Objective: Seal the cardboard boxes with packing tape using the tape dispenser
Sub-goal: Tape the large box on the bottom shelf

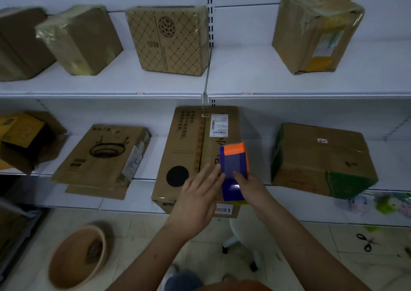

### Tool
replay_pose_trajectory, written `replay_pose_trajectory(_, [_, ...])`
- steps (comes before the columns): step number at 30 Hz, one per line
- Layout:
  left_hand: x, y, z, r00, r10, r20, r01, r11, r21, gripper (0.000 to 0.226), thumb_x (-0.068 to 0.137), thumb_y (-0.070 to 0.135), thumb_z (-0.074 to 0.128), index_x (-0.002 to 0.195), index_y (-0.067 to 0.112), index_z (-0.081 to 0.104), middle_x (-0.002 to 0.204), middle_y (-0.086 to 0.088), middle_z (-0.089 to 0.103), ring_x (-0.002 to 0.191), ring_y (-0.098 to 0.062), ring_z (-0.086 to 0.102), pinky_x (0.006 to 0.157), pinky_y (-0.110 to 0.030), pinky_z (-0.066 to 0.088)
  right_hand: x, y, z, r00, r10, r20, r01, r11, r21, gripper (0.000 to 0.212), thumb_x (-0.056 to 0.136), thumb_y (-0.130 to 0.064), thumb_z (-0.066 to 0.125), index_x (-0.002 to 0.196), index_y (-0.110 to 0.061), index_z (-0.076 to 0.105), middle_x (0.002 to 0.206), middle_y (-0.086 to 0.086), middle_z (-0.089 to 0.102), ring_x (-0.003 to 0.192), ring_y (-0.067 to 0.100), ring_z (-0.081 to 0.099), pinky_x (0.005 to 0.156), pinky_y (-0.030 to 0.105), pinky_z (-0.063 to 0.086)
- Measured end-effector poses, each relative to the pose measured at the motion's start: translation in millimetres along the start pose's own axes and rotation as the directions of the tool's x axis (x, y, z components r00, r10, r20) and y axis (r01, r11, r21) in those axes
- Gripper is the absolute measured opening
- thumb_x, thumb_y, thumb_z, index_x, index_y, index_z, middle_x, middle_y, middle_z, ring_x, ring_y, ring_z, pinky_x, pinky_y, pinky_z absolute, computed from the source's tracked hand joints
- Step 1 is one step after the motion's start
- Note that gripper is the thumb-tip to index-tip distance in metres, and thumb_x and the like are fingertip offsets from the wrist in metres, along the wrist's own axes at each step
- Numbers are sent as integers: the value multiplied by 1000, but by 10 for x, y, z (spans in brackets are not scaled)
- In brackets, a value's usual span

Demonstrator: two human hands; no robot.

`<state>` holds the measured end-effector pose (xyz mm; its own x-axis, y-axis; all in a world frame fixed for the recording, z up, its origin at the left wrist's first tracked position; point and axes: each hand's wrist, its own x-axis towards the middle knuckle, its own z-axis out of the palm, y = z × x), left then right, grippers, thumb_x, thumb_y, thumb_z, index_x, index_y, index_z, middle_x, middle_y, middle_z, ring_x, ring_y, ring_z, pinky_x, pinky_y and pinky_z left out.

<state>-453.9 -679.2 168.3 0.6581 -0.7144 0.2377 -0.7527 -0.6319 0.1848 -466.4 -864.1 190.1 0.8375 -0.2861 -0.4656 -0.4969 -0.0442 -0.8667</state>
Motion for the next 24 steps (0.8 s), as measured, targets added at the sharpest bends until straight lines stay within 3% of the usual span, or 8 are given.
replay_pose_trajectory(2, [-81,-156,28,987,-162,-20,158,979,-130,62,96,28,40,156,26,25,167,7,10,154,-16,7,116,-44,25,90,14,-16,999,26,-42,-27,1000,-7,23,104,-31,44,114,-13,55,105,13,64,83,19,61,66,26,46])
replay_pose_trajectory(5, [-194,-527,139,901,-432,-29,422,891,-168,58,98,29,50,154,23,32,164,-1,23,149,-24,25,116,-45,31,213,94,-44,993,54,-103,-66,992,-111,31,103,-29,45,118,-3,52,115,23,61,97,34,61,74,31,45])
replay_pose_trajectory(9, [-221,-960,284,565,-808,167,820,529,-216,70,100,45,50,156,13,24,161,-15,24,145,-37,28,112,-54,34,325,249,-39,984,83,-159,-94,994,-63,36,103,-31,46,127,-4,49,111,14,57,87,22,53,78,29,41])
replay_pose_trajectory(12, [-207,-1242,395,423,-827,370,896,320,-308,74,98,46,54,153,6,23,151,-21,38,134,-41,43,104,-52,42,386,390,-30,967,137,-213,-129,990,52,46,102,-35,48,139,-7,45,127,12,56,109,28,56,89,33,44])
replay_pose_trajectory(15, [-221,-1433,494,328,-769,549,923,137,-359,55,99,41,55,138,4,39,128,-16,54,112,-36,57,89,-46,54,453,435,-34,954,185,-235,-151,976,155,34,101,-35,50,126,-12,51,118,9,60,104,27,58,88,34,45])
replay_pose_trajectory(18, [-251,-1544,570,331,-749,574,917,112,-383,39,100,32,54,123,0,53,105,-15,63,86,-28,64,73,-40,59,549,424,-34,931,296,-214,-254,946,202,35,99,-35,54,119,-6,55,107,12,62,98,28,59,84,36,49])
replay_pose_trajectory(21, [-288,-1611,607,339,-745,574,908,100,-407,31,100,28,54,119,3,55,106,-17,64,89,-29,63,79,-44,59,582,512,-20,893,398,-211,-341,904,259,44,98,-36,55,123,0,58,105,16,67,100,32,63,95,43,50])
replay_pose_trajectory(24, [-326,-1710,542,361,-736,574,894,97,-437,25,100,22,54,119,6,53,107,-14,62,80,-21,59,64,-32,52,489,606,67,880,441,-177,-343,847,406,32,99,-26,54,120,-2,56,99,15,67,93,30,64,90,44,50])
